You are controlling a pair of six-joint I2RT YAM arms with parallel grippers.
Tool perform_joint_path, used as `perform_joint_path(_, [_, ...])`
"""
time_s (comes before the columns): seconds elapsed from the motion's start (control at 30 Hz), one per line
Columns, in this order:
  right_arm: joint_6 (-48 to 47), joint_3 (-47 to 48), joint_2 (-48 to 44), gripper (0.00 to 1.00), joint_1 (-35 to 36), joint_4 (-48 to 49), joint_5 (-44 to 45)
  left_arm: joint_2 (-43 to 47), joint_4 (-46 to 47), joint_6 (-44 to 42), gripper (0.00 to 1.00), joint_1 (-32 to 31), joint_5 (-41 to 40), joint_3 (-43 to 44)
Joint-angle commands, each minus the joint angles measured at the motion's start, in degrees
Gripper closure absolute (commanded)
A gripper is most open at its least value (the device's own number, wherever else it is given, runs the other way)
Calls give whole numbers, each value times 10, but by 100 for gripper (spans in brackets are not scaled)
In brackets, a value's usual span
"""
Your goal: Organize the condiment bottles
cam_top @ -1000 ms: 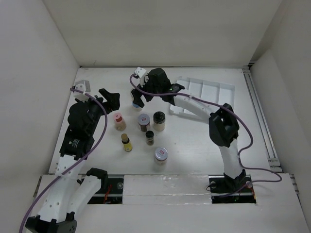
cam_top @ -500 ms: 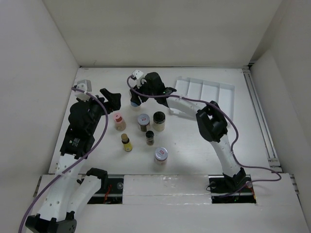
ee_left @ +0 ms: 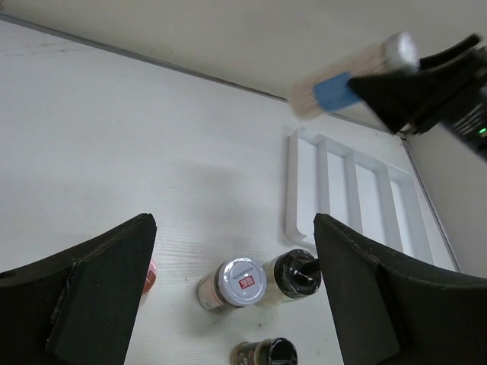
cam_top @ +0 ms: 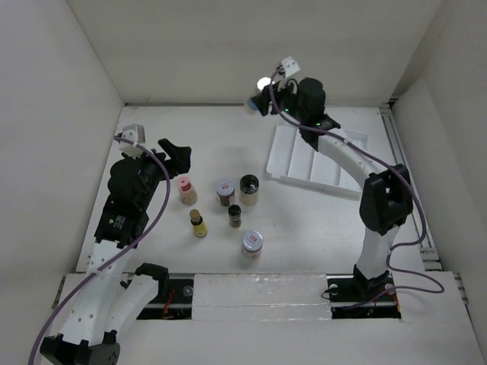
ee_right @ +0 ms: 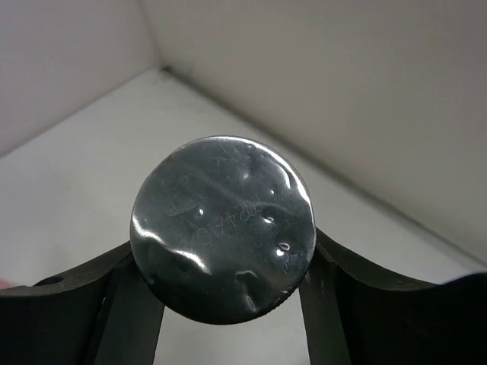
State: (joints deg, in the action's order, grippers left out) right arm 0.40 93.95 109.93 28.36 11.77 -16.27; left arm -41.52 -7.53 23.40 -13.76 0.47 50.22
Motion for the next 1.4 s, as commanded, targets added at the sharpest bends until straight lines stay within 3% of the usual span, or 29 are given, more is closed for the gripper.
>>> perform_joint_path(0.0, [21, -17, -24, 61, -62, 83, 9, 6, 28, -2, 19, 2, 13, -2])
perform_joint_path(0.37, [21, 4, 30, 61, -138, 28, -9, 1, 34, -2, 21, 8, 19, -2])
perform_joint_path(0.83, [4, -25, 64, 62, -153, 21, 38, -4, 34, -2, 21, 8, 24, -2])
perform_joint_path(1.03, [-8, 25, 111, 62, -154, -4, 58, -4, 34, -2, 21, 8, 24, -2])
perform_joint_path(1.13, [-18, 43, 122, 55, -154, -26, 70, -4, 34, -2, 21, 8, 24, -2])
perform_joint_path(1.17, [-23, 43, 127, 44, -148, -26, 79, -4, 34, -2, 21, 8, 24, -2])
perform_joint_path(1.3, [-23, 29, 106, 16, -143, -26, 79, -4, 34, -2, 21, 8, 24, -2])
perform_joint_path(1.37, [-31, 19, 70, 9, -137, -26, 87, -4, 34, -2, 21, 8, 24, -2])
